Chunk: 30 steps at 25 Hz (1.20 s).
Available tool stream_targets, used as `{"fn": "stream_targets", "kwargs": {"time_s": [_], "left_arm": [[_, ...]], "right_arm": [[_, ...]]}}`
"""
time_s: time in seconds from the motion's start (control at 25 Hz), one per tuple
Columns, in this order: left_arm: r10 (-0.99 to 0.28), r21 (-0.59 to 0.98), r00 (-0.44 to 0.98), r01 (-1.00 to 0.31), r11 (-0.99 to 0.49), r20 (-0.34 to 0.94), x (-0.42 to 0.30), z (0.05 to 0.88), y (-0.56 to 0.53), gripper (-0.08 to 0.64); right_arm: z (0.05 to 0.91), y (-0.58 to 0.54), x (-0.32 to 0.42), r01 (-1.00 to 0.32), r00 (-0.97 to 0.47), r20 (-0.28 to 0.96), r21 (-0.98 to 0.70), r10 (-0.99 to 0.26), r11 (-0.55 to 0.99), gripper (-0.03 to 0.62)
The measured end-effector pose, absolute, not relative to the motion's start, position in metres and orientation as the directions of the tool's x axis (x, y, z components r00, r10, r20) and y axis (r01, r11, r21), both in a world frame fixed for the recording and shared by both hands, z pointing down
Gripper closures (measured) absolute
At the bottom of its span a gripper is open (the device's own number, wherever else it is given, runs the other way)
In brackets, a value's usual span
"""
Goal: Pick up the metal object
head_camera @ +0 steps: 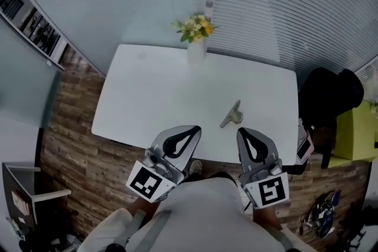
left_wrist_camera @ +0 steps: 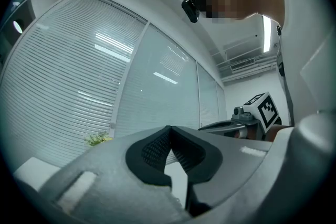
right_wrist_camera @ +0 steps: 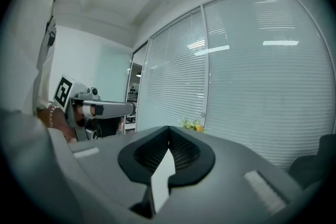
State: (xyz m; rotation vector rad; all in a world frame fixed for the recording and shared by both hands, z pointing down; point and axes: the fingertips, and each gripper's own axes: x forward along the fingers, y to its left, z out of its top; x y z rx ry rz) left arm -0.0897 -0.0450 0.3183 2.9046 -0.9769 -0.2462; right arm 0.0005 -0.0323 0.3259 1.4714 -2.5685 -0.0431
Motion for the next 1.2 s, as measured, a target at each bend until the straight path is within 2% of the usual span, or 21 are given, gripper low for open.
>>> {"fn": "stream_targets", "kwargs": {"time_s": [0.36,0.8,1.2], "left_arm": [[-0.65,0.113,0.751,-0.64,-0.76,-0.115,-0.083,0.319,-0.056,0.558],[-0.643,0.11,0.757,-0.634,-0.765,-0.117,-0.019,0.311,-0.07,0.557],[-0.631,0.094,0.768,-0.624,-0.776,-0.107,0.012,0.314,-0.08,0.557]], "right_arm": [[0.323,-0.044,0.009,-0.838,-0.521,0.135,0.106,-0.843,0.535,0.591],[0.31,-0.053,0.076,-0.846,-0.506,0.12,0.122,-0.854,0.519,0.591],[0.311,-0.061,0.101,-0.843,-0.514,0.111,0.115,-0.851,0.525,0.591]]}}
